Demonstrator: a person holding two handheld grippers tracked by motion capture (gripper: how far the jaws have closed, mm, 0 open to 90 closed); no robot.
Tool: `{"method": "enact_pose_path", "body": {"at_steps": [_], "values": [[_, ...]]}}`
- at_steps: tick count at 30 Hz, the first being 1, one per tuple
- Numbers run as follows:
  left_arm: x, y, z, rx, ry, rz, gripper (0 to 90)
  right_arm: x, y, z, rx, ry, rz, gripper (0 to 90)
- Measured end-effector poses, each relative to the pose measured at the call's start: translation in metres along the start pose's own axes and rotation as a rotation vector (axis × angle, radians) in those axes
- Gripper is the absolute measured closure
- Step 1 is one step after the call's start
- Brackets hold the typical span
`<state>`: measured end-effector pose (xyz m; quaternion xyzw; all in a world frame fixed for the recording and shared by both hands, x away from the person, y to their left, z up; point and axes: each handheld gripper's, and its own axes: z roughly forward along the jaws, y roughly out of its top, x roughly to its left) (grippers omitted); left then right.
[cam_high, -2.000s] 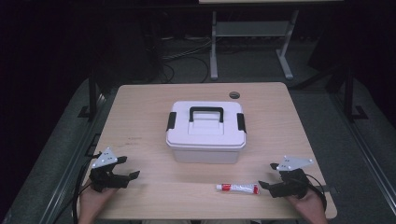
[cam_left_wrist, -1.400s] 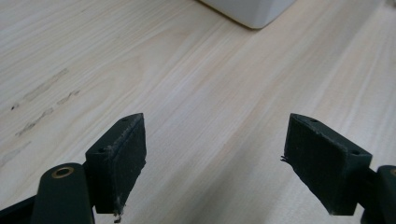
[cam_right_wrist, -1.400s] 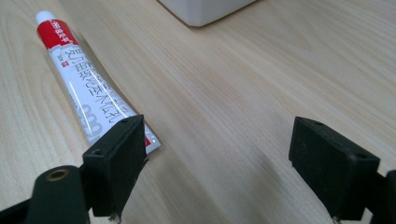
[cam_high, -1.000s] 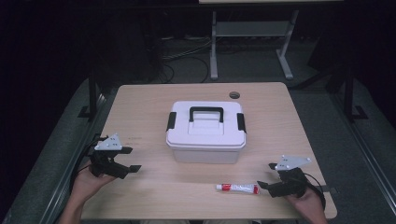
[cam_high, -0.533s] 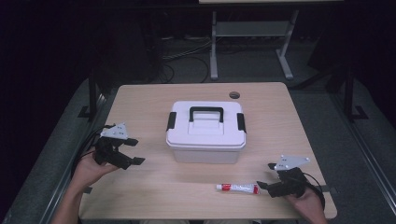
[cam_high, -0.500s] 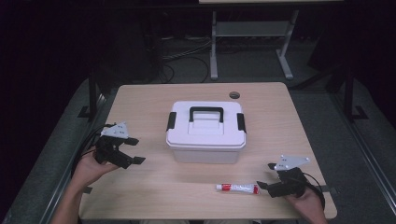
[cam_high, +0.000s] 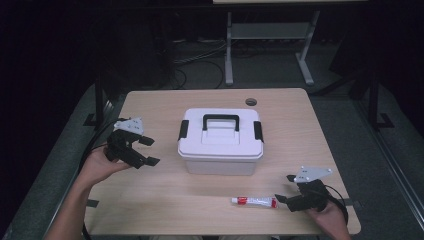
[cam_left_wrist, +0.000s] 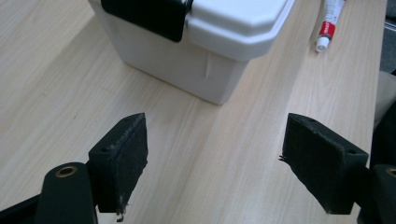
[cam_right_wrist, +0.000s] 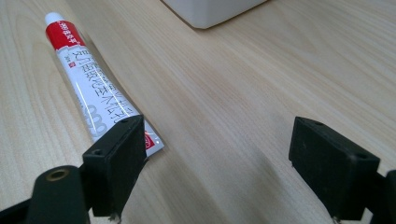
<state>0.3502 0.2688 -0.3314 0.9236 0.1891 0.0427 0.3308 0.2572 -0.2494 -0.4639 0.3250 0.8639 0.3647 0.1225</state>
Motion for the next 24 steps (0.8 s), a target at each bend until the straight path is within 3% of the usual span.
{"method": "enact_pose_path", "body": {"at_steps": [16, 24], "values": [[0.005, 0.045, -0.006, 0.048, -0.040, 0.058, 22.1, 0.002, 0.002, 0.000, -0.005, 0.011, -0.013, 18.5], [0.006, 0.057, -0.002, 0.052, -0.056, 0.069, 22.1, 0.002, 0.001, -0.001, -0.006, 0.012, -0.022, 18.5]]}}
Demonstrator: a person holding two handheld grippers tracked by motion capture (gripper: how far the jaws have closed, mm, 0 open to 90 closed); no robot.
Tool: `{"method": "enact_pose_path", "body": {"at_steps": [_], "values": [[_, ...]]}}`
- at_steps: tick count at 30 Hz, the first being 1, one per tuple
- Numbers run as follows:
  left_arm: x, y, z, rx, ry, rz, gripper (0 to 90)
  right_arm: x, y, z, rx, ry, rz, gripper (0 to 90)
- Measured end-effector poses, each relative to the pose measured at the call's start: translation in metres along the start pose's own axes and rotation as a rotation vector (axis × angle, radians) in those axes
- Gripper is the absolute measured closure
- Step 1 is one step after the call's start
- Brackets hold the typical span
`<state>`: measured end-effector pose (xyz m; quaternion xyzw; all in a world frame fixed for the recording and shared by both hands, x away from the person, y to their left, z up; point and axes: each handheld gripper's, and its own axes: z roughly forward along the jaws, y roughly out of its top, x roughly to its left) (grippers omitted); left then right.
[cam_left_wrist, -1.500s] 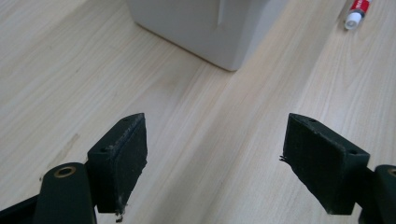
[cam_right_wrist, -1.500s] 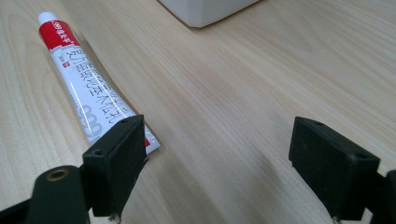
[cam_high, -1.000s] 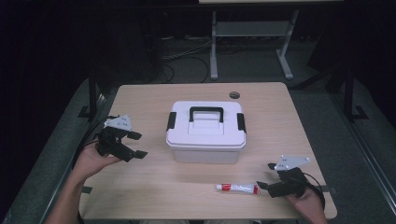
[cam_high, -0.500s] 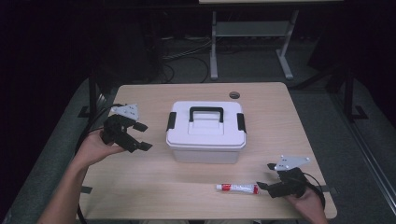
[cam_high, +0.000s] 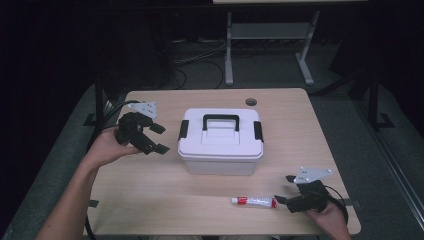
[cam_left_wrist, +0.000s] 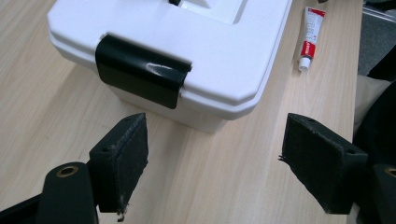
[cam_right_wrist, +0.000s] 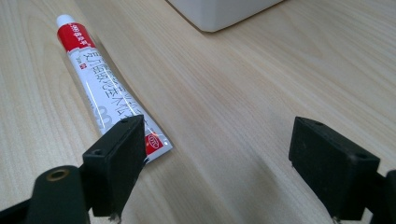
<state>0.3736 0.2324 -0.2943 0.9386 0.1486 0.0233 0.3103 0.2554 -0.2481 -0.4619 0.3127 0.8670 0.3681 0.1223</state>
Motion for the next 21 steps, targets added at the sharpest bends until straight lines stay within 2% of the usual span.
{"method": "enact_pose_path", "body": {"at_steps": [10, 21], "values": [[0.003, 0.020, 0.001, 0.012, -0.015, 0.024, 22.0, 0.001, 0.000, -0.001, -0.001, 0.002, 0.002, 18.4], [0.015, 0.055, 0.010, 0.033, -0.048, 0.058, 22.7, 0.002, 0.001, 0.000, -0.003, 0.008, -0.010, 18.5]]}}
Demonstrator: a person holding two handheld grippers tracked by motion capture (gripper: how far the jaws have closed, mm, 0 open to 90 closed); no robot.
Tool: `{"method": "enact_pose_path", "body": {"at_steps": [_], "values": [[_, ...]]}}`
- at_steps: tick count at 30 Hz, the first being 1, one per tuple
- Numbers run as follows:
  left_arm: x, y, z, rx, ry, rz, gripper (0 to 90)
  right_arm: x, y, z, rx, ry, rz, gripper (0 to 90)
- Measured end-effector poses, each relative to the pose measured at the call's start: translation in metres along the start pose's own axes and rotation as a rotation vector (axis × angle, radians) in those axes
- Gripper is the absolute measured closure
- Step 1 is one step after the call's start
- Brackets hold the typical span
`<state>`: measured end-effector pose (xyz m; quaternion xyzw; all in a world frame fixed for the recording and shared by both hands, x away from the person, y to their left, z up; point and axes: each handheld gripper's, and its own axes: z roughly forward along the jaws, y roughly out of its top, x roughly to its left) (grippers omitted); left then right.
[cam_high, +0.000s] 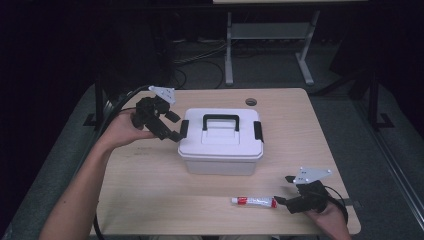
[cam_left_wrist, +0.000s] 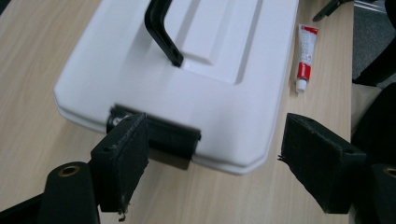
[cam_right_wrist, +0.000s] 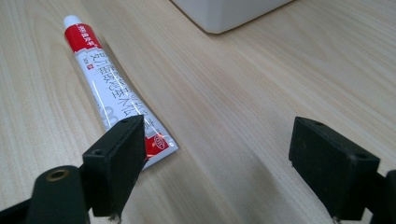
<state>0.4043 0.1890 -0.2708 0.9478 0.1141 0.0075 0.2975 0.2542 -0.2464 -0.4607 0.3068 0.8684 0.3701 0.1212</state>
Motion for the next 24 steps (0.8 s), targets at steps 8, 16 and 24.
{"method": "enact_pose_path", "body": {"at_steps": [8, 16, 24], "values": [[0.012, 0.022, 0.009, 0.028, -0.025, 0.017, 22.8, 0.001, 0.001, 0.000, 0.004, 0.006, -0.003, 18.5], [0.020, 0.043, 0.020, 0.034, -0.049, 0.030, 22.9, 0.001, 0.000, -0.001, 0.003, 0.005, 0.001, 18.5], [0.028, 0.062, 0.034, 0.043, -0.066, 0.045, 23.3, 0.002, 0.000, -0.001, 0.000, 0.008, 0.002, 18.5]]}}
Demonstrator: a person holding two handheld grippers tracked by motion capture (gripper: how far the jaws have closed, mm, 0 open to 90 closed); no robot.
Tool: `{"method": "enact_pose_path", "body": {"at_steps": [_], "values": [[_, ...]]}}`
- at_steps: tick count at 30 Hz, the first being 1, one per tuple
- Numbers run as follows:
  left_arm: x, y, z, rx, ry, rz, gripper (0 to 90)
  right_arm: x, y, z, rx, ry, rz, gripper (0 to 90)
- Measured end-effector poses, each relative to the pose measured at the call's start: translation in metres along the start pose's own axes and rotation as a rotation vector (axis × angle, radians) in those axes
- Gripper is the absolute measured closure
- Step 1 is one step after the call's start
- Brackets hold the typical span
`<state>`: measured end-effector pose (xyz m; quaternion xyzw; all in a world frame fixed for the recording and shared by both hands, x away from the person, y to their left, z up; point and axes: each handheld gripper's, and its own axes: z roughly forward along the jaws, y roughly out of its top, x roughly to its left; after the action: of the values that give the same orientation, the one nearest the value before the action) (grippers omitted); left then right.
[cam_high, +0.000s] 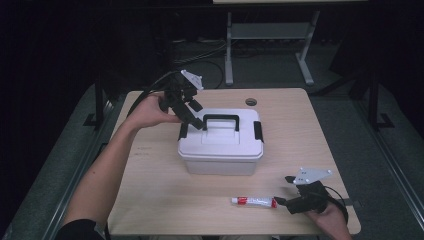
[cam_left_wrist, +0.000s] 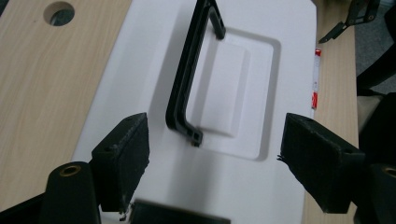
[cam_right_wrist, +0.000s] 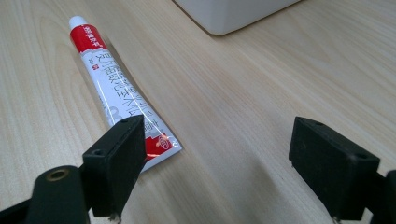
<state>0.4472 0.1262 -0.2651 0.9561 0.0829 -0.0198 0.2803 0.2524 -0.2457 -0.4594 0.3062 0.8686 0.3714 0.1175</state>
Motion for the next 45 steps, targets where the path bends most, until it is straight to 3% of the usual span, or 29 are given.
{"method": "enact_pose_path", "body": {"at_steps": [7, 21, 28, 32, 36, 45], "values": [[0.009, 0.014, 0.011, 0.013, -0.033, 0.013, 25.0, 0.000, 0.000, -0.001, -0.006, 0.002, 0.002, 18.5], [0.018, 0.031, 0.032, 0.037, -0.090, 0.029, 37.6, 0.000, -0.001, -0.001, -0.001, 0.001, 0.010, 18.5], [0.020, 0.035, 0.044, 0.073, -0.135, 0.032, 51.5, 0.000, -0.001, -0.001, -0.001, 0.001, 0.005, 18.5], [0.020, 0.035, 0.045, 0.070, -0.139, 0.040, 59.5, 0.000, -0.001, -0.002, -0.002, -0.002, 0.006, 18.5], [0.018, 0.035, 0.042, 0.074, -0.140, 0.054, 73.2, 0.001, -0.001, -0.001, -0.001, 0.001, 0.004, 18.5], [0.013, 0.036, 0.042, 0.075, -0.127, 0.075, 81.5, 0.002, 0.000, -0.001, 0.002, 0.000, 0.001, 18.5]]}}
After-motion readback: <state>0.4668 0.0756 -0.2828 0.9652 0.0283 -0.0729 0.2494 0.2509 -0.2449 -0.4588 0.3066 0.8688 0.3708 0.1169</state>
